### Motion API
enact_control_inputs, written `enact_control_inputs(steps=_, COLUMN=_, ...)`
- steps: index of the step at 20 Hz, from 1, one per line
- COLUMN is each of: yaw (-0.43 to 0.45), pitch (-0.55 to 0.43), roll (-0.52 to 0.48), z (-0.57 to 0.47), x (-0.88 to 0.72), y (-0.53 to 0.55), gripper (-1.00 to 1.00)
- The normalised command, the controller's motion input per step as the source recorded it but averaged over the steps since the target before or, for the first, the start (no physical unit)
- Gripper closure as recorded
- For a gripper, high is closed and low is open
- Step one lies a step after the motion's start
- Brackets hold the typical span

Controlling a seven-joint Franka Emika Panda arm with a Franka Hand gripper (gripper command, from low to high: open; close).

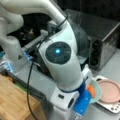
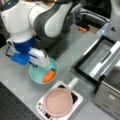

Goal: Open the microwave oven door. Pull out the microwave oven tray. Pick up the bowl. Place the bowl on the microwave tray.

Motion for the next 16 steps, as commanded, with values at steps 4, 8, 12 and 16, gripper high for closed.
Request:
enact_control_inputs(steps=4, yaw=-0.098, pitch=-0.117, roll=0.151, z=0.11, x=-0.81, y=0.38, gripper=1.0)
enact_control_inputs(steps=8, yaw=-0.102, pitch=-0.161, roll=0.088, z=-0.02, x=-0.68, y=0.39, gripper=1.0)
enact_control_inputs(steps=12, yaw=-0.136, pitch=-0.183, roll=0.089, z=-0.07, x=-0.61, y=0.38, gripper=1.0)
enact_control_inputs(steps=16, yaw=-0.183, pitch=-0.206, roll=0.076, z=-0.13, x=-0.49, y=0.31, gripper=1.0)
